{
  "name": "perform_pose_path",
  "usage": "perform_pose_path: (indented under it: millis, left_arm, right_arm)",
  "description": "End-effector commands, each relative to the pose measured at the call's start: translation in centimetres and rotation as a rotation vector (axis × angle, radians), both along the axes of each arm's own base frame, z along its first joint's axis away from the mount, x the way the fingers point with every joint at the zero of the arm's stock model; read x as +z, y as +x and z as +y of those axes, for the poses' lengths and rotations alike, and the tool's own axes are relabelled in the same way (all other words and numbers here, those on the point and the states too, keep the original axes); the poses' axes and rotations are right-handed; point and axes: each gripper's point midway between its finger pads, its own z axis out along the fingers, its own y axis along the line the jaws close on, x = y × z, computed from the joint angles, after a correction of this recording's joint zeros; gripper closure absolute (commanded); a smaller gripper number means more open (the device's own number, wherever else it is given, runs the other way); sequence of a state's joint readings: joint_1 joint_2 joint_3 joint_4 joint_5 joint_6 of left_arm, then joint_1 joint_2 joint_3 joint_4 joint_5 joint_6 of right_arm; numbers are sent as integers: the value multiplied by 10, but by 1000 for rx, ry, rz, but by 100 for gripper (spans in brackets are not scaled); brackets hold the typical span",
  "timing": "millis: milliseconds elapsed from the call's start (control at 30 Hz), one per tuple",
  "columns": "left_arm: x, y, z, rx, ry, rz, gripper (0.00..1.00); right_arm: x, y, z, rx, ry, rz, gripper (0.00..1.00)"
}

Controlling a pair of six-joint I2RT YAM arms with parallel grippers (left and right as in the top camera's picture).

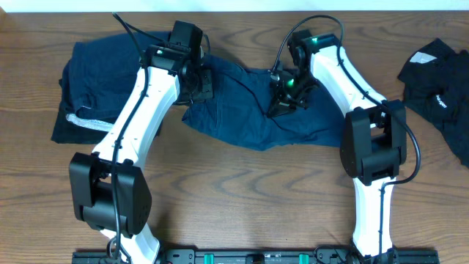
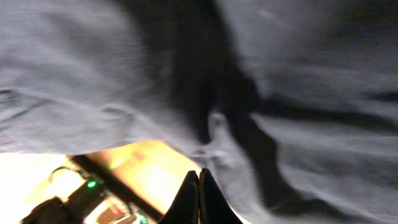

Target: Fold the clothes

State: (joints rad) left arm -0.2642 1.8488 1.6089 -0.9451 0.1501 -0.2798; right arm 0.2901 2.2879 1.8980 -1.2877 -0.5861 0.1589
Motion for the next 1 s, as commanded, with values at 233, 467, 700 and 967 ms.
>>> perform_pose_path:
  millis: [233, 467, 700, 967]
  left_arm:
    - [24, 5, 2, -10, -7, -63, 93]
    - [23, 3, 2, -10, -5, -56, 93]
    - [23, 2, 2, -10, -4, -52, 93]
    - [23, 2, 2, -10, -4, -52, 93]
  right_arm:
    - [-59, -11, 16, -67, -63, -7, 99]
    - [-55, -2, 17, -72, -38, -47, 99]
    - [-3, 43, 5, -101, 11, -187, 99]
    - [-14, 46, 18, -109, -10, -195, 99]
